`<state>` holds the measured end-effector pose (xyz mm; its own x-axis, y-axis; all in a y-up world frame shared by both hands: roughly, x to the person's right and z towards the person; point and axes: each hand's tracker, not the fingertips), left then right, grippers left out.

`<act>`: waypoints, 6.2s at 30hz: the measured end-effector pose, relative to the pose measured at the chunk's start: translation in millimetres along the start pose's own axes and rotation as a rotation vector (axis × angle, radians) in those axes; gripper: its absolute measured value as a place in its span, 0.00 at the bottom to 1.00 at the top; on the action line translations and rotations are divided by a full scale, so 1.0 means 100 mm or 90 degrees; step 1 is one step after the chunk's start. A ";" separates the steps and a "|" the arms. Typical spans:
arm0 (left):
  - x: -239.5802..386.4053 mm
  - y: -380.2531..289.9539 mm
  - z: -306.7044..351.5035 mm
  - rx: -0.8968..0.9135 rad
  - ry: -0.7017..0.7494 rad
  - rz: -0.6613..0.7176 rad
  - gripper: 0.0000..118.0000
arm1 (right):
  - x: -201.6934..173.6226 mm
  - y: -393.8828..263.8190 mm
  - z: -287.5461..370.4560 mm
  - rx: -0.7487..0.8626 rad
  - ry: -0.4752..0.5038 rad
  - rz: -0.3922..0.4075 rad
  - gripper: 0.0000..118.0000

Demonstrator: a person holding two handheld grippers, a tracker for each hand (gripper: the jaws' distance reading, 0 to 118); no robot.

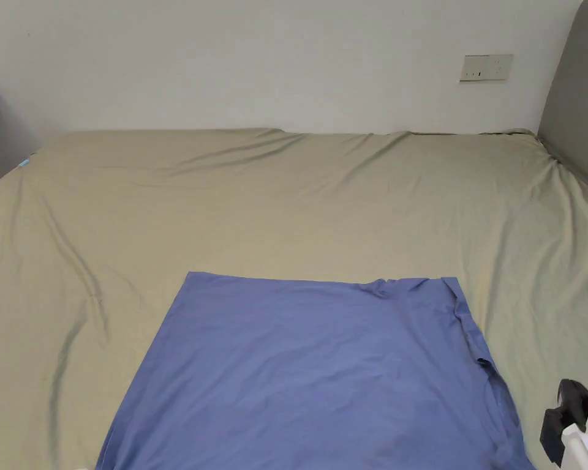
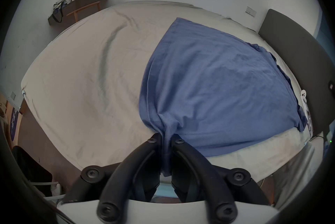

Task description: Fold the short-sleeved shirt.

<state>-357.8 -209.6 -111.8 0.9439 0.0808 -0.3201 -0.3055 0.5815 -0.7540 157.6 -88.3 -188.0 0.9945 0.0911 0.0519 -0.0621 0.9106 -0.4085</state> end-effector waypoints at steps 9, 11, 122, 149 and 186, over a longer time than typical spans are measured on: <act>0.07 0.12 0.25 0.062 -0.006 -0.002 0.07 | 0.11 -0.86 -0.61 -0.276 0.018 -0.054 0.89; 0.06 0.15 0.27 0.064 -0.010 0.003 0.07 | 0.05 -0.97 -0.67 -0.305 0.021 -0.029 0.83; 0.30 1.71 -0.96 0.046 0.000 -0.037 0.07 | 0.03 -0.08 -2.23 -0.333 0.060 -0.067 0.93; -0.09 1.23 -0.09 0.022 -0.043 0.065 0.07 | 0.30 -0.08 -1.33 -0.340 0.118 -0.091 0.11; 1.41 1.35 1.27 0.584 0.022 -0.144 0.00 | -0.56 1.01 0.12 0.209 0.027 0.061 0.02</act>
<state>-250.6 -16.5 -185.9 0.9601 -0.1271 -0.2489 0.1157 0.9915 -0.0600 94.3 3.1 -221.5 0.9851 0.1713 -0.0134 -0.1718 0.9806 -0.0941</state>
